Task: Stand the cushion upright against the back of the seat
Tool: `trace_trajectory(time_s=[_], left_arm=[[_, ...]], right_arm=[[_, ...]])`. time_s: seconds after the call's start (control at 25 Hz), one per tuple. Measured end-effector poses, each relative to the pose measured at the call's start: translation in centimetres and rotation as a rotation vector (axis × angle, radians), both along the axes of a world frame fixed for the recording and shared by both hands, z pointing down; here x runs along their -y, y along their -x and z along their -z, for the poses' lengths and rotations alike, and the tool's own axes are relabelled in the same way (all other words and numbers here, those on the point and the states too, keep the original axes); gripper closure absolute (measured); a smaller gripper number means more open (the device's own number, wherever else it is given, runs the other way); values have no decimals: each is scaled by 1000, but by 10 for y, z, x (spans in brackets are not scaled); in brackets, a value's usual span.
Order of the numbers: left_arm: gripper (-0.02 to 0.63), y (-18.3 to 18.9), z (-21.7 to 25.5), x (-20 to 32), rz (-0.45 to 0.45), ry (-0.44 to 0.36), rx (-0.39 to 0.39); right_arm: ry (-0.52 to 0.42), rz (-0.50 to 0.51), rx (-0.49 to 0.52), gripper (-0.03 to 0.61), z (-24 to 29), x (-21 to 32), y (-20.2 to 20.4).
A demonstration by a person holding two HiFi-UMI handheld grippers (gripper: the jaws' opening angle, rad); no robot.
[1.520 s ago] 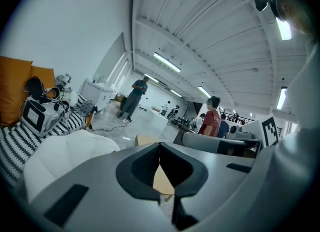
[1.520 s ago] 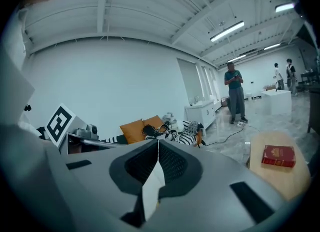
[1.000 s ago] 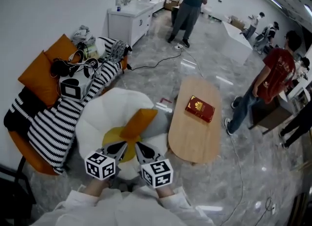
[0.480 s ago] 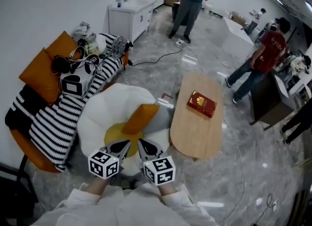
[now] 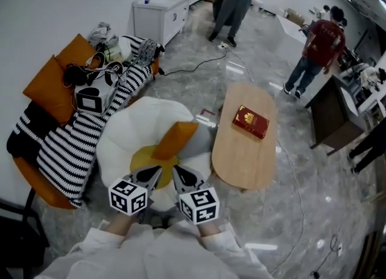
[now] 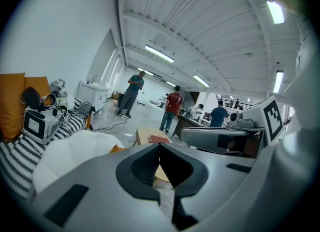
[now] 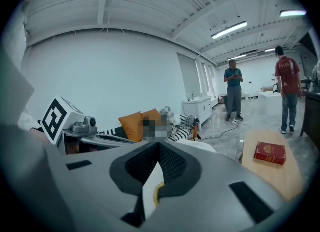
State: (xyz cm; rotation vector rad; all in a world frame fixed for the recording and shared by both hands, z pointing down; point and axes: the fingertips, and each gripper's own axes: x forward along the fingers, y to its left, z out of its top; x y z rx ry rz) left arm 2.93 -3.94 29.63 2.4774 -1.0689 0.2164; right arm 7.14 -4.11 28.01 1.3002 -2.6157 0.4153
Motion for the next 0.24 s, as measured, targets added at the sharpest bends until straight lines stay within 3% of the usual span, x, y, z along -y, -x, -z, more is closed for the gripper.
trace_trajectory(time_s=[0.24], left_arm=[[606,0,3,2,2,-6,2]], right_arm=[[-18,-2,-3,566,7,3,1]])
